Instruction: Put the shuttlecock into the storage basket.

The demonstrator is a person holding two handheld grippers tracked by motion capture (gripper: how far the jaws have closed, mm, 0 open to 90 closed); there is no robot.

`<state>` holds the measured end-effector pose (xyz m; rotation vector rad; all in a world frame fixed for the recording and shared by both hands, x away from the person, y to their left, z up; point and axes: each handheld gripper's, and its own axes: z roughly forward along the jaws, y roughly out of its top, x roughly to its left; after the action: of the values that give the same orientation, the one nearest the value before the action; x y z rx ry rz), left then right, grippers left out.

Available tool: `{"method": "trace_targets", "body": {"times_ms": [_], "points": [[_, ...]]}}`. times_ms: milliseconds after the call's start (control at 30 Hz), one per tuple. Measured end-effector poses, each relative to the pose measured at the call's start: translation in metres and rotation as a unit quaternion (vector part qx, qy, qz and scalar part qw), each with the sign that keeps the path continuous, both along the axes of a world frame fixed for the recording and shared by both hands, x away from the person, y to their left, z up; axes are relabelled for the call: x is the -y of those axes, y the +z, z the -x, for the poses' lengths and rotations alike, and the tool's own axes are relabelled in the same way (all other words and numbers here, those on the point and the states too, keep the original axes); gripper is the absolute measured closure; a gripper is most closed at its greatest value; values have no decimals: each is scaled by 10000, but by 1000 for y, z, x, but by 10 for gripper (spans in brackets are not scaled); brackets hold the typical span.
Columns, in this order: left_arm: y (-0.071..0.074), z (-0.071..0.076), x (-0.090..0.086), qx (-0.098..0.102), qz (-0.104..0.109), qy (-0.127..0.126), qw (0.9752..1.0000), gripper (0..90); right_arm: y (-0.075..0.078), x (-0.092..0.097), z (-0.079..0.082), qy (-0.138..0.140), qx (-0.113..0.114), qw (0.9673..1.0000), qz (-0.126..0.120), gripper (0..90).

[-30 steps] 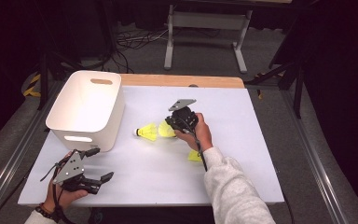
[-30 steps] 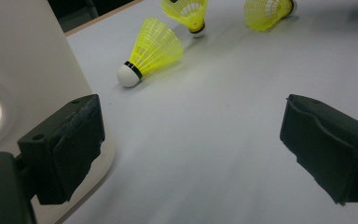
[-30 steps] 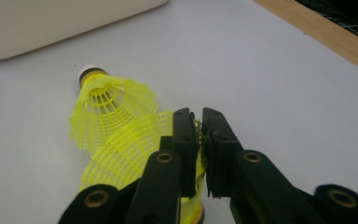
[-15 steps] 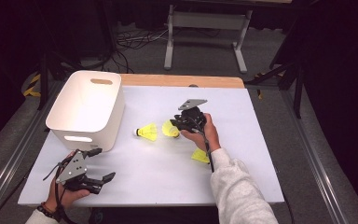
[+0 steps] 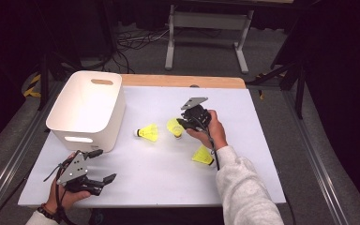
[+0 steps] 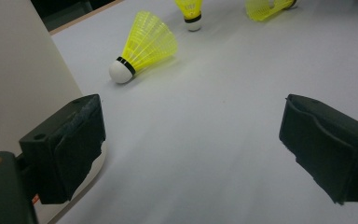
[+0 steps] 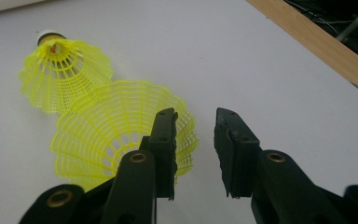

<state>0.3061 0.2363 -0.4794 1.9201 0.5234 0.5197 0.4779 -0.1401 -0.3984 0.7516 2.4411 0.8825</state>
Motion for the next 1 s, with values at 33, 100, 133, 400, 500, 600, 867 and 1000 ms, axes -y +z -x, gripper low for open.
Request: {"method": "trace_targets", "body": {"times_ms": [33, 100, 133, 400, 500, 600, 867, 1000], "points": [[0, 0, 0, -12, 1, -5, 10000, 78, 0, 0, 0, 0, 0, 10000, 0, 698], [0, 0, 1, -4, -4, -3, 10000, 78, 0, 7, 0, -9, -41, 10000, 44, 694], [0, 0, 1, -4, -7, -3, 10000, 78, 0, 9, 1, -17, -61, 10000, 55, 690], [-1, -1, 3, -30, 7, 1, 10000, 80, -5, 31, 3, -60, -132, 9999, 85, 664], [-1, -1, 4, -37, -26, -6, 10000, 80, -6, 37, 4, -99, -160, 9998, 87, 653], [-2, -2, 4, -38, -47, -13, 10000, 81, -9, 44, 5, -96, -178, 9997, 97, 641], [-2, -1, 4, -45, -58, -10, 10000, 81, -10, 54, 11, -172, -210, 9996, 25, 611], [-2, -1, 3, -56, -37, -6, 10000, 81, -8, 58, 16, -144, -242, 9996, -20, 594]]}}
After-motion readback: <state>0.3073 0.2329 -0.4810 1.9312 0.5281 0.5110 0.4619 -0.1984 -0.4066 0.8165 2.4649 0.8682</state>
